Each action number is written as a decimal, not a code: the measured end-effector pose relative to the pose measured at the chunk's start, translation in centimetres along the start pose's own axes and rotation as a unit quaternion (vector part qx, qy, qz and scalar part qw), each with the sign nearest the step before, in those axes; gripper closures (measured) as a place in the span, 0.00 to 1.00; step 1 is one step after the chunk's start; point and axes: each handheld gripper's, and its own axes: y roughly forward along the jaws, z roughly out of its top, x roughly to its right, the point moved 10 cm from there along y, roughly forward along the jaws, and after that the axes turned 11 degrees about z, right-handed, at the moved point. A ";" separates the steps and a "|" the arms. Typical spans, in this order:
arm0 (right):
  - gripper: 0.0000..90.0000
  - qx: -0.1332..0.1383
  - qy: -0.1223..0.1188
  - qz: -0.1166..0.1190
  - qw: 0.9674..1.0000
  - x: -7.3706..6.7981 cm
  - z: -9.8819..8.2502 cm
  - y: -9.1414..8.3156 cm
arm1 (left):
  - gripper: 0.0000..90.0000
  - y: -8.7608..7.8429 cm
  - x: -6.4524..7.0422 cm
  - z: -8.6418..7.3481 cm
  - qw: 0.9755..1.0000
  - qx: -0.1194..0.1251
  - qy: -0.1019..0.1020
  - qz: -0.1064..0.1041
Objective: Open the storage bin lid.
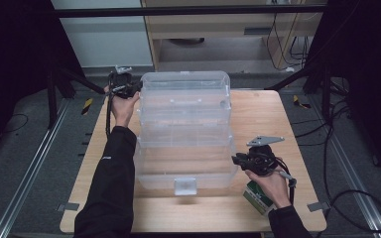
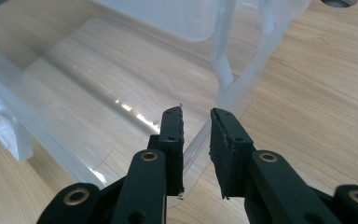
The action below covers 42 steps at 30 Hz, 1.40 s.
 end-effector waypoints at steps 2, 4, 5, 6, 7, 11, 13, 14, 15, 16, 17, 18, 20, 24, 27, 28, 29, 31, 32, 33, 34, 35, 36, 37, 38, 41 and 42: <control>0.83 -0.004 0.001 -0.001 1.000 0.0 0.0 0.0 | 0.90 -0.2 -0.5 -0.5 1.000 -0.003 -0.002 0.000; 0.82 -0.005 0.005 0.005 1.000 0.0 0.0 0.1 | 0.90 -0.8 -1.0 -0.9 1.000 0.000 -0.005 0.001; 0.82 -0.003 0.007 0.004 1.000 0.0 0.0 0.1 | 0.90 -1.3 -1.2 -1.0 1.000 0.001 -0.007 -0.004; 0.82 -0.004 0.007 0.004 1.000 0.0 -0.1 0.1 | 0.89 -1.8 -1.4 -1.2 1.000 0.002 -0.001 -0.004; 0.82 -0.004 0.008 0.004 1.000 -0.1 -0.1 0.1 | 0.89 -2.4 -1.5 -1.2 1.000 0.007 0.001 -0.006; 0.81 -0.001 0.009 0.010 1.000 0.0 0.0 0.1 | 0.82 -5.7 -1.7 -1.7 0.999 0.020 0.007 -0.024; 0.81 -0.001 0.011 0.010 1.000 0.0 -0.1 0.1 | 0.81 -7.1 -1.6 -2.0 0.999 0.026 0.010 -0.031; 0.81 -0.002 0.012 0.010 1.000 0.0 -0.1 0.1 | 0.79 -7.9 -1.5 -2.3 0.999 0.026 0.009 -0.037; 0.81 -0.003 0.011 0.011 1.000 0.0 -0.1 0.0 | 0.78 -8.6 -1.4 -2.6 0.999 0.028 0.005 -0.046; 0.81 -0.004 0.011 0.011 1.000 0.0 0.0 0.1 | 0.77 -9.3 -1.2 -3.0 0.998 0.024 0.003 -0.058; 0.81 -0.004 0.012 0.011 1.000 0.0 0.0 0.1 | 0.75 -9.9 -1.1 -3.3 0.997 0.031 -0.002 -0.064; 0.81 -0.004 0.011 0.011 1.000 0.0 0.0 0.1 | 0.74 -10.5 -1.0 -3.6 0.997 0.035 -0.001 -0.067; 0.81 -0.003 0.013 0.013 1.000 0.0 0.0 0.1 | 0.71 -11.6 -0.7 -4.4 0.996 0.033 0.003 -0.078; 0.81 -0.001 0.012 0.015 1.000 0.1 0.0 0.1 | 0.68 -13.1 -0.5 -5.6 0.997 0.030 0.025 -0.074; 0.81 -0.001 0.012 0.014 1.000 0.1 0.0 0.0 | 0.66 -14.1 -0.4 -6.6 0.996 0.026 0.029 -0.076; 0.81 -0.001 0.014 0.015 1.000 0.0 -0.1 0.0 | 0.66 -14.4 -0.4 -6.9 0.997 0.024 0.029 -0.075; 0.81 -0.001 0.014 0.015 1.000 0.0 -0.1 0.0 | 0.65 -14.7 -0.3 -7.2 0.997 0.024 0.028 -0.074; 0.81 -0.001 0.015 0.015 1.000 0.0 -0.1 0.0 | 0.65 -15.3 -0.1 -8.0 0.996 0.024 0.026 -0.079; 0.81 -0.001 0.012 0.014 1.000 0.1 0.0 0.1 | 0.65 -15.4 0.0 -8.5 0.996 0.022 0.027 -0.078; 0.81 -0.001 0.013 0.015 1.000 0.0 -0.1 0.1 | 0.65 -15.6 0.1 -9.0 0.996 0.019 0.032 -0.076; 0.81 -0.001 0.013 0.015 1.000 0.1 0.0 0.1 | 0.65 -15.7 0.2 -9.5 0.997 0.017 0.035 -0.071; 0.81 -0.001 0.013 0.015 1.000 0.1 0.0 0.1 | 0.65 -15.9 0.4 -10.1 0.997 0.013 0.036 -0.074; 0.81 0.000 0.013 0.015 1.000 0.1 0.0 0.1 | 0.65 -16.1 0.6 -10.5 0.996 0.009 0.038 -0.080; 0.81 -0.001 0.013 0.015 1.000 0.1 0.0 0.1 | 0.65 -16.2 0.8 -11.0 0.996 0.006 0.039 -0.082; 0.81 -0.001 0.014 0.015 1.000 0.0 0.0 0.1 | 0.65 -16.4 1.0 -11.4 0.996 0.005 0.044 -0.080; 0.81 -0.001 0.013 0.015 1.000 0.1 0.0 0.1 | 0.65 -16.6 1.5 -12.4 0.995 0.000 0.050 -0.081; 0.81 -0.001 0.014 0.015 1.000 0.1 0.0 0.1 | 0.65 -16.6 1.6 -12.8 0.995 -0.007 0.055 -0.080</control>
